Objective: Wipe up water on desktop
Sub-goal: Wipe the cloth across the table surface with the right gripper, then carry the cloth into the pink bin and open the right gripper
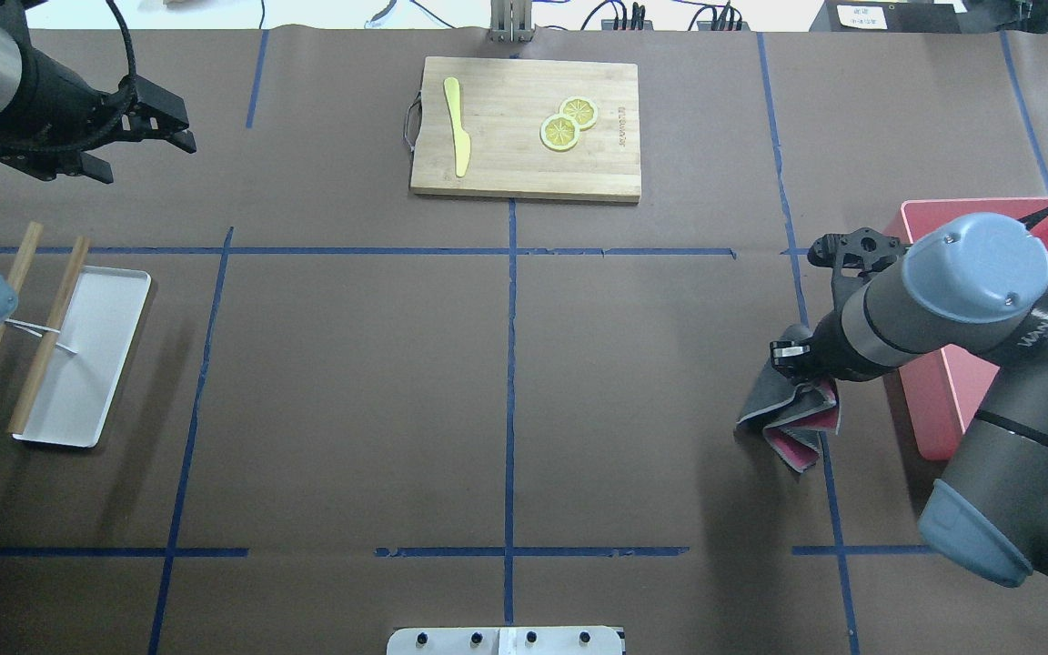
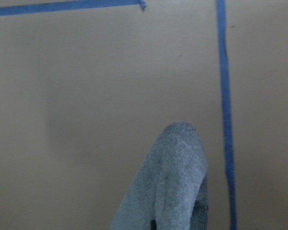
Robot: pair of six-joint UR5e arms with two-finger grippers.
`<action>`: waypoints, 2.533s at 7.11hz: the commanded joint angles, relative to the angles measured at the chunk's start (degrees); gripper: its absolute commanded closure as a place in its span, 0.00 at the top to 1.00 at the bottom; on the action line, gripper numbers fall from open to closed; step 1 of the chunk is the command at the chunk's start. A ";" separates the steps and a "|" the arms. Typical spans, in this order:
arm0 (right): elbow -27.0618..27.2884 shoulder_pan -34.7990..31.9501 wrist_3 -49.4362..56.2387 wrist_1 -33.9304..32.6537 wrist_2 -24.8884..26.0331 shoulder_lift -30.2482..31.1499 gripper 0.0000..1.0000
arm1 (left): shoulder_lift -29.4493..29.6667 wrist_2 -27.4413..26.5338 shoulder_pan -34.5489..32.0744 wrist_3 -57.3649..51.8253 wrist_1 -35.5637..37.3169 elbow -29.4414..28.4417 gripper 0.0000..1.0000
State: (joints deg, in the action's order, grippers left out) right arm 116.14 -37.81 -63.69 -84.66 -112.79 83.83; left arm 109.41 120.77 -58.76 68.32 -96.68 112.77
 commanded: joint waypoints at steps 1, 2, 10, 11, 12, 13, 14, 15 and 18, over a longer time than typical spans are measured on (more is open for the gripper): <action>-3.00 -0.34 1.12 0.20 -0.67 -4.85 0.00 | -1.91 -0.01 -0.74 -0.91 -0.09 0.35 0.99; -5.11 3.93 -4.63 0.38 -0.32 -10.12 0.00 | -3.48 -0.01 -1.87 -3.43 0.00 1.39 0.99; -7.44 3.92 -4.13 1.26 0.40 -11.36 0.01 | -12.02 1.57 -5.14 -10.49 -0.09 6.32 0.99; -3.68 -0.90 -0.33 1.17 -3.36 -6.80 0.01 | -12.46 1.49 -5.14 -11.79 0.08 6.76 1.00; 0.54 -7.30 1.18 0.47 -8.01 -3.53 0.00 | -12.46 1.48 -5.14 -12.42 0.09 6.68 1.00; 2.84 -15.20 2.94 0.38 -13.80 -1.24 0.00 | -12.46 1.48 -5.14 -12.51 0.09 6.59 1.00; 5.74 -21.20 6.70 0.38 -17.16 2.70 0.00 | -12.73 1.48 -5.14 -12.51 0.09 6.50 1.00; 6.98 -25.78 13.09 0.38 -17.46 6.92 0.00 | -12.82 1.48 -5.14 -12.51 0.00 6.67 1.00; 5.95 -35.38 32.24 0.11 -17.63 15.55 0.00 | -12.90 1.48 -5.14 -12.51 0.00 6.76 1.00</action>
State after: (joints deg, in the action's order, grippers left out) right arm 122.65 -69.60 -39.53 -84.46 -130.33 95.82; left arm 96.58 122.26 -63.90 55.81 -96.66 119.49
